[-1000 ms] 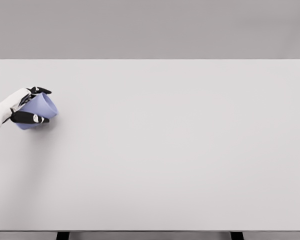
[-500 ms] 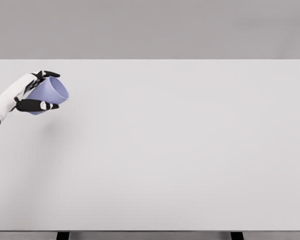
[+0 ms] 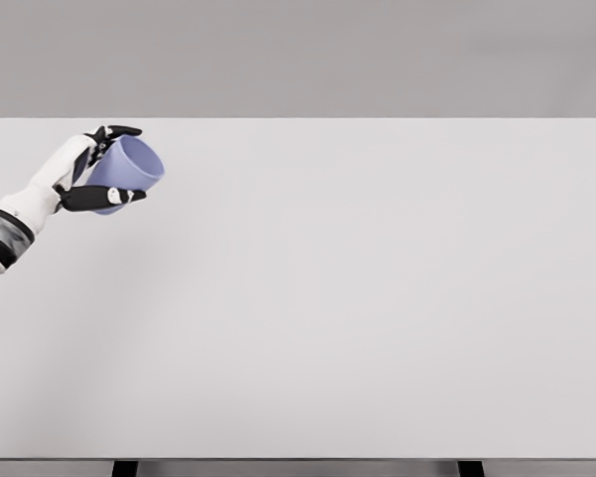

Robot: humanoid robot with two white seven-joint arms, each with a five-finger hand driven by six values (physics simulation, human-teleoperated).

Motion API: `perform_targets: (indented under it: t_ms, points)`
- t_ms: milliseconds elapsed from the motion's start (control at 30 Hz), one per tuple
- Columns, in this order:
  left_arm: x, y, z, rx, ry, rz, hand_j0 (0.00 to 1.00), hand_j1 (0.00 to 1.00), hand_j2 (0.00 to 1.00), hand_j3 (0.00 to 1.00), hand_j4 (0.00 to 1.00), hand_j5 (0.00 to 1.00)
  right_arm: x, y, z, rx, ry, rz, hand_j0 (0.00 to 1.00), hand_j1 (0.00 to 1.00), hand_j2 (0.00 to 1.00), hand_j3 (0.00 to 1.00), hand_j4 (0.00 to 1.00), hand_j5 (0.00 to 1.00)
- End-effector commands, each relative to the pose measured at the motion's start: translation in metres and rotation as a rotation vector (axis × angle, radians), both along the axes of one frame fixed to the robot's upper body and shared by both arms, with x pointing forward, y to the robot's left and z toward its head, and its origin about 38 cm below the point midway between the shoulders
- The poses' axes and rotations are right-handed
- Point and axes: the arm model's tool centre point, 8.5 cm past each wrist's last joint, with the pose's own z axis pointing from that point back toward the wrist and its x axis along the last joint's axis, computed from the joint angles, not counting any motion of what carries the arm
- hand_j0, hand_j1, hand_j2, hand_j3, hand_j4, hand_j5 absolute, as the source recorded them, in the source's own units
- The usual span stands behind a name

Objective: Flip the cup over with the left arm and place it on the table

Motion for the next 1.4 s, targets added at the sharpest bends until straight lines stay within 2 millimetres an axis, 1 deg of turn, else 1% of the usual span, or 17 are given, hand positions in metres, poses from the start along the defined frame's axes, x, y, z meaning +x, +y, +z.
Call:
perform_targets:
  t_ms: [0,100,200,267,333,567,633,733,800,900,1000,1100,1167,1200,1333,1367]
  points:
    - [0.002,-0.006,-0.004,-0.039,-0.014,-0.004,0.77,0.77,0.77,0.77,0.77,0.77,0.000,0.000,0.000,0.000,0.000,0.000,1.00,1.00,1.00,1.00,1.00,1.00]
    - [0.005,-0.012,-0.009,-0.073,-0.020,-0.006,0.78,0.78,0.78,0.78,0.78,0.78,0.000,0.000,0.000,0.000,0.000,0.000,1.00,1.00,1.00,1.00,1.00,1.00]
    - [0.005,-0.014,-0.010,-0.089,-0.033,-0.013,0.78,0.78,0.78,0.78,0.78,0.78,0.000,0.000,0.000,0.000,0.000,0.000,1.00,1.00,1.00,1.00,1.00,1.00]
    - [0.005,-0.021,-0.012,-0.111,-0.037,-0.020,0.78,0.78,0.78,0.78,0.78,0.78,0.000,0.000,0.000,0.000,-0.001,0.000,1.00,1.00,1.00,1.00,1.00,1.00]
    - [0.006,-0.018,-0.013,-0.116,-0.042,-0.011,0.78,0.78,0.78,0.78,0.78,0.78,0.000,0.000,0.000,0.000,0.000,0.000,1.00,1.00,1.00,1.00,1.00,1.00]
    - [0.007,-0.021,-0.014,-0.157,-0.052,0.002,0.78,0.78,0.78,0.78,0.78,0.78,0.000,0.000,0.000,0.000,0.000,0.000,1.00,1.00,1.00,1.00,1.00,1.00]
    - [0.007,-0.027,-0.015,-0.179,-0.055,-0.003,0.78,0.78,0.78,0.78,0.78,0.78,0.000,0.000,0.000,0.000,0.000,0.000,1.00,1.00,1.00,1.00,1.00,1.00]
    - [0.008,-0.026,-0.018,-0.183,-0.056,0.000,0.79,0.79,0.79,0.79,0.79,0.79,0.000,0.000,0.000,0.000,0.000,0.000,1.00,1.00,1.00,1.00,1.00,1.00]
    - [0.008,-0.031,-0.019,-0.198,-0.058,-0.004,0.79,0.79,0.79,0.79,0.79,0.79,0.000,0.000,0.000,0.000,-0.001,0.000,1.00,1.00,1.00,1.00,1.00,1.00]
    - [0.009,-0.033,-0.024,-0.210,-0.056,-0.001,0.79,0.79,0.79,0.79,0.79,0.79,0.000,0.000,0.000,0.000,0.000,0.000,1.00,1.00,1.00,1.00,1.00,1.00]
    - [0.010,-0.035,-0.025,-0.219,-0.056,-0.001,0.80,0.80,0.80,0.80,0.80,0.80,0.000,0.000,0.000,0.000,0.000,0.000,1.00,1.00,1.00,1.00,1.00,1.00]
    - [0.010,-0.041,-0.028,-0.241,-0.052,-0.004,0.80,0.80,0.80,0.80,0.80,0.80,0.000,0.000,0.000,0.000,0.000,0.000,1.00,1.00,1.00,1.00,1.00,1.00]
    - [0.011,-0.039,-0.026,-0.253,-0.057,0.009,0.80,0.80,0.80,0.80,0.80,0.80,0.000,0.000,0.000,0.000,0.000,0.000,1.00,1.00,1.00,1.00,1.00,1.00]
    - [0.012,-0.043,-0.027,-0.266,-0.057,0.006,0.80,0.80,0.80,0.80,0.80,0.80,0.000,0.000,0.000,0.000,-0.001,0.000,1.00,1.00,1.00,1.00,1.00,1.00]
    - [0.014,-0.044,-0.026,-0.295,-0.068,0.022,0.80,0.80,0.80,0.80,0.80,0.80,0.000,0.000,0.000,0.000,0.000,0.000,1.00,1.00,1.00,1.00,1.00,1.00]
    - [0.014,-0.047,-0.026,-0.320,-0.066,0.021,0.80,0.80,0.80,0.80,0.80,0.80,0.000,0.000,0.000,0.000,0.000,0.000,1.00,1.00,1.00,1.00,1.00,1.00]
